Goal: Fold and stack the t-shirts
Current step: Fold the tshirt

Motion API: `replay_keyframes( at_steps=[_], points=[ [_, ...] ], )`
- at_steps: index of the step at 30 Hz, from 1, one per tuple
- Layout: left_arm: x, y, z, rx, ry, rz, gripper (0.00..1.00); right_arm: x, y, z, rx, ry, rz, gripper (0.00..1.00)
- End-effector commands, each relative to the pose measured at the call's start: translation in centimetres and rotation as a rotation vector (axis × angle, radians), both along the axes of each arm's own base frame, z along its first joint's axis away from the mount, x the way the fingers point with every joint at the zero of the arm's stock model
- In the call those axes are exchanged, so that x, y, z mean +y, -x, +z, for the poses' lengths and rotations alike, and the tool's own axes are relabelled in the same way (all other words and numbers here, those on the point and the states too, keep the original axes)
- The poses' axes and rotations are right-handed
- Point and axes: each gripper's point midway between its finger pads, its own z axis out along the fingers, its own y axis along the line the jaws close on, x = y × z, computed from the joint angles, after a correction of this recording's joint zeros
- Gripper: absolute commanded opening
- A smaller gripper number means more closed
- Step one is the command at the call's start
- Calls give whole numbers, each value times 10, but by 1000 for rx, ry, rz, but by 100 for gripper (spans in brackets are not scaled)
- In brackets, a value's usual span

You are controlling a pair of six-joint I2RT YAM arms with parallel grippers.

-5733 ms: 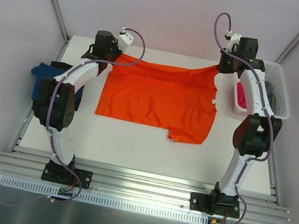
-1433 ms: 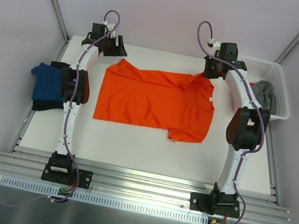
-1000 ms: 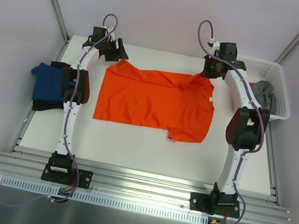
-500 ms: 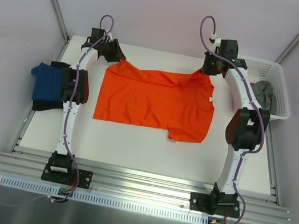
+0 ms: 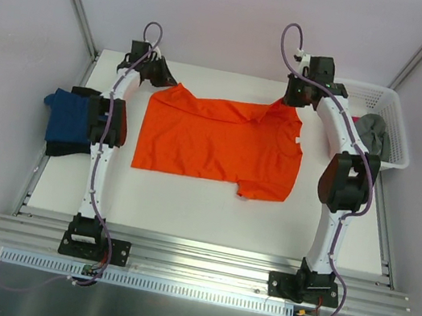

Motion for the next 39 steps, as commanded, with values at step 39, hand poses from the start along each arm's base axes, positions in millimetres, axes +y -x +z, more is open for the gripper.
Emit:
replay_keyframes(
  at_steps=[39],
  points=[
    [42, 88, 125, -87, 44, -94, 0, -13, 28, 40, -56, -11, 30, 0]
  ],
)
